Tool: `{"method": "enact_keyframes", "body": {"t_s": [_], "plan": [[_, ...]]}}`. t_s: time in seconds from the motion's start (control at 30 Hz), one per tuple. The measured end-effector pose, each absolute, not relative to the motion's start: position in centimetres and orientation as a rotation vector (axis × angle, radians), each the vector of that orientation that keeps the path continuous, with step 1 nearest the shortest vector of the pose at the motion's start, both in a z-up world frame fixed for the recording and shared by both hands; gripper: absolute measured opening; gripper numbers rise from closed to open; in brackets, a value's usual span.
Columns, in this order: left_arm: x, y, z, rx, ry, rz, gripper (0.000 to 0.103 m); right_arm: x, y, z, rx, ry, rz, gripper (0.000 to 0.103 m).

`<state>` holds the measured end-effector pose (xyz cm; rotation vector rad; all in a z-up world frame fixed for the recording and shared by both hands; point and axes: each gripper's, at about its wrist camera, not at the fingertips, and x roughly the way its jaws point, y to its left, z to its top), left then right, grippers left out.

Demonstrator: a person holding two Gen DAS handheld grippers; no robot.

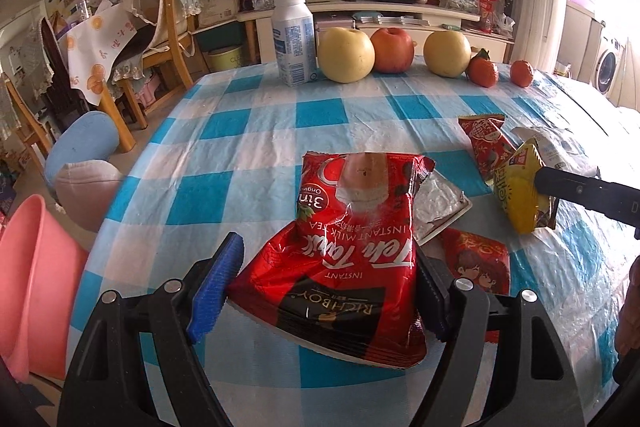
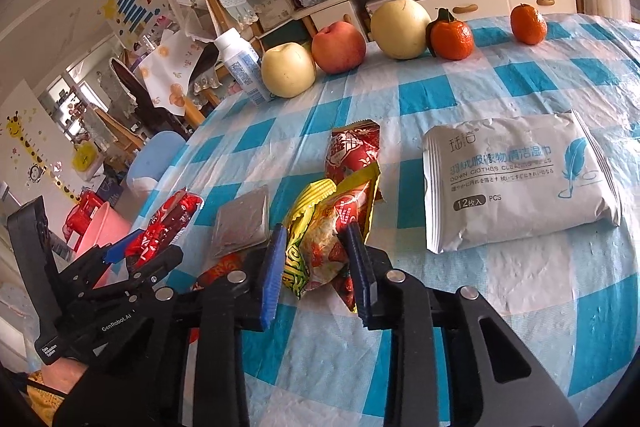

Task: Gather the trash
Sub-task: 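Grasp the yellow snack wrappers with the right tool while the left tool holds its bag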

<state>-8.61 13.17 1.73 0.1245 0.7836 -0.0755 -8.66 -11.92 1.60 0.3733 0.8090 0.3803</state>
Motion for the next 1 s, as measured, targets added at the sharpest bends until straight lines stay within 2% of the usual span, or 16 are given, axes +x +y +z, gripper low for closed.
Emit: {"method": "enact_keyframes", "body": {"t_s": [0.37,0.4,0.43,0.6,0.67,0.7,0.77,0.97,1.0], "plan": [[-9.7,16.2,2.5,0.084,0.751,-0.043,0.078,-9.8,-11.1,2.8,0.294,0.764,0.384,0.019],[-9.8,16.3,2.7,0.083,0.746,-0.041,0.078,-9.9,-11.0,2.9,0.288,0.758,0.385,0.016],[-9.8,16.4,2.7,0.083,0.743,-0.040,0.078,-10.1,-10.9,3.1,0.278,0.753,0.382,0.004],[-9.9,16.9,2.8,0.072,0.743,-0.052,0.078,-10.2,-10.9,3.1,0.272,0.766,0.369,0.005],[-9.9,17.0,2.7,0.082,0.743,-0.051,0.078,-10.2,-11.3,3.0,0.306,0.774,0.390,0.010],[-9.9,16.9,2.7,0.085,0.743,-0.052,0.078,-10.2,-11.3,2.9,0.307,0.776,0.376,0.018],[-10.0,17.0,2.8,0.088,0.740,-0.056,0.078,-10.1,-11.2,2.6,0.313,0.791,0.371,0.045],[-9.9,17.5,2.9,0.064,0.736,-0.077,0.078,-9.8,-10.7,1.9,0.316,0.810,0.368,0.066],[-9.9,17.5,2.9,0.062,0.737,-0.080,0.078,-9.8,-10.5,1.8,0.306,0.813,0.361,0.078]]}}
